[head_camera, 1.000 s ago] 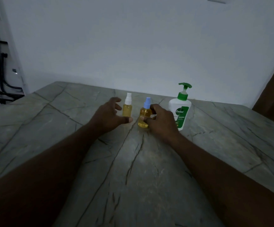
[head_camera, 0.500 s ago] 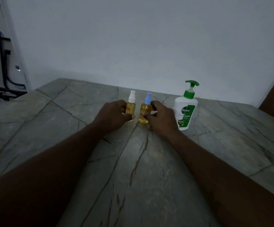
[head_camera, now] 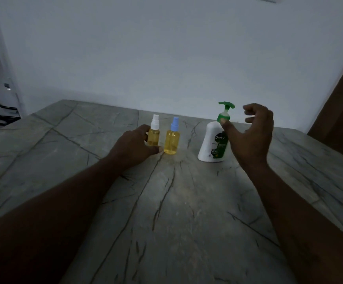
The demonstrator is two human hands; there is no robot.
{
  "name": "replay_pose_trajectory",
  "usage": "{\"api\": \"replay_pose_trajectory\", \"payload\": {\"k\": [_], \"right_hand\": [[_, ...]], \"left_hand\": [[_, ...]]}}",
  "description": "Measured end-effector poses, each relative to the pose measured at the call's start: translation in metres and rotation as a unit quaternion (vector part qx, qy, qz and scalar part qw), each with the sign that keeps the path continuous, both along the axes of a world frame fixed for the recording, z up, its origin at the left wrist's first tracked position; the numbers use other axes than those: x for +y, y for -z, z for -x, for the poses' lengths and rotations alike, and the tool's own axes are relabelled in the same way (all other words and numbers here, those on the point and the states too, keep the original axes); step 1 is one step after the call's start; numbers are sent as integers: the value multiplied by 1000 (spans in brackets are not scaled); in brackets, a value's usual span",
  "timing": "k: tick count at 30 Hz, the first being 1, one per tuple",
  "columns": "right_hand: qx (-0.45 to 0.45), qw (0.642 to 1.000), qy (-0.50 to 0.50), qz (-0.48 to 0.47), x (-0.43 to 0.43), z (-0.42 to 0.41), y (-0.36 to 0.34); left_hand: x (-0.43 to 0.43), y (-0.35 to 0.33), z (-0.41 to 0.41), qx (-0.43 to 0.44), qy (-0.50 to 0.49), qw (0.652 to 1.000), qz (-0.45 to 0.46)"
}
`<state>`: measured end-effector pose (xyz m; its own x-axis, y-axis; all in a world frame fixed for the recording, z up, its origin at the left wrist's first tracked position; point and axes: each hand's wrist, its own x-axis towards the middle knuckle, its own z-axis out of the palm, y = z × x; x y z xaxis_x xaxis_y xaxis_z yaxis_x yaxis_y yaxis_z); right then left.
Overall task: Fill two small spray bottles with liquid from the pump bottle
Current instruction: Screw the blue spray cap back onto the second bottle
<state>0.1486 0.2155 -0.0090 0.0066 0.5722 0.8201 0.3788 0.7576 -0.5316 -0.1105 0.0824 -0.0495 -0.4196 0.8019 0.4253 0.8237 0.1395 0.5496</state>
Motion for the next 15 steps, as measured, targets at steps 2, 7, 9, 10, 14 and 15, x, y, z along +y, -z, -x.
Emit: {"api": "replay_pose_trajectory", "payload": {"k": [2,7,9,10,14,15], "right_hand": [[-17,991,-71,109,12,-8,11],[-91,938,-201,268,23,-4,38],[-100,929,-212,287,25,1,44],[-100,928,-214,289,26,4,45],[-99,919,-242,295,30,17,44],[-98,917,-249,296,30,20,43]], "left_hand": [[0,0,-3,-4,6,1000,5],[-1,-1,-3,-11,2,1000,7],[-1,-1,-2,-17,-1,1000,5],[-1,-1,-2,-19,-1,1000,5],[0,-3,-1,-16,-4,1000,15],[0,-3,-2,-16,-6,1000,17]]}}
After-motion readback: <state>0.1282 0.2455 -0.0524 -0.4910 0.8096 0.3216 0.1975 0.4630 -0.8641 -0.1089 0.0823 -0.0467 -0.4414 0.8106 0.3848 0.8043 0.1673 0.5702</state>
